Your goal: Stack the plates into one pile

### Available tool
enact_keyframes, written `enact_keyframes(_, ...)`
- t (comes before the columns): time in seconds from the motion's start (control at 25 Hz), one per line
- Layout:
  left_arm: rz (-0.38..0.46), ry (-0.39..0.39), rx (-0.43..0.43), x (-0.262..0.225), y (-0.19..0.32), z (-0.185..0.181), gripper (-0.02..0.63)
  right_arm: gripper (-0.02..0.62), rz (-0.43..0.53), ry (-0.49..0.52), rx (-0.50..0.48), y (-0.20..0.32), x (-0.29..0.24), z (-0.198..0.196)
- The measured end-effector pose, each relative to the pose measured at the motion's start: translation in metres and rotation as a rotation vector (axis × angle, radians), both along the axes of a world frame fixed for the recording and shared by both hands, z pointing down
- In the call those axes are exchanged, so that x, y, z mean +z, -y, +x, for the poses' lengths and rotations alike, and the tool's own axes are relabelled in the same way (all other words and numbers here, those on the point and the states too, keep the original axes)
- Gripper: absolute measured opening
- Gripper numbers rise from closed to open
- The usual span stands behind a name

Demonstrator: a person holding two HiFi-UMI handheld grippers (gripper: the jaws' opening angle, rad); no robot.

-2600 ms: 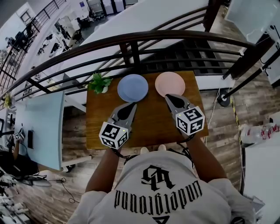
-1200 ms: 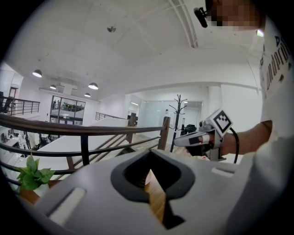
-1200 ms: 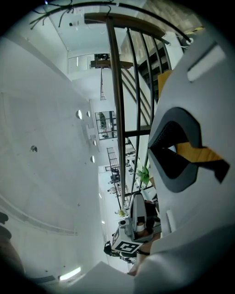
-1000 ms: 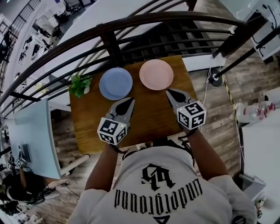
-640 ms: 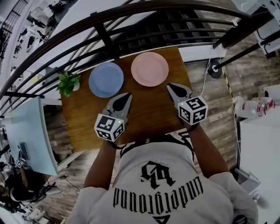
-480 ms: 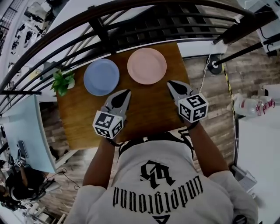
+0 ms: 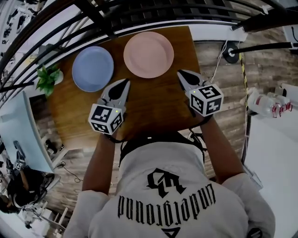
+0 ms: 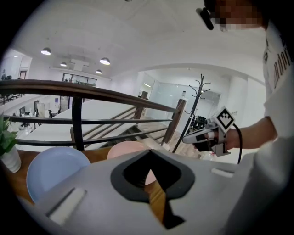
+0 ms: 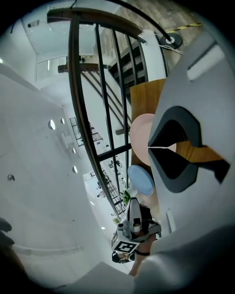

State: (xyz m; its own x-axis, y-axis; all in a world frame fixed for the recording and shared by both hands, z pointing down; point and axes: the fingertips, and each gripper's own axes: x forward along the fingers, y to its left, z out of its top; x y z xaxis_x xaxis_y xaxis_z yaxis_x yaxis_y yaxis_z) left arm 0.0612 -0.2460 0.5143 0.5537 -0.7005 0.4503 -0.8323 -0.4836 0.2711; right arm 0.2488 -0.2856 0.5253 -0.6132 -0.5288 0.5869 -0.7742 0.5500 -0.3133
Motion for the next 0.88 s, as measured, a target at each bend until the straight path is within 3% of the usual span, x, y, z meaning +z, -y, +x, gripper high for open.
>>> enact_keyframes(0.48,-0.076,0.016,-0.014,0.055,0.039,0.008,0.046,0.071,-0.149,-0.012,-0.003,0.048,0.082,0.002)
enact_keyframes(0.88,-0.119,0.020,-0.022,0.092,0.055,0.006,0.046,0.075,-0.262,0.030,0.089,0.091,0.140,0.005)
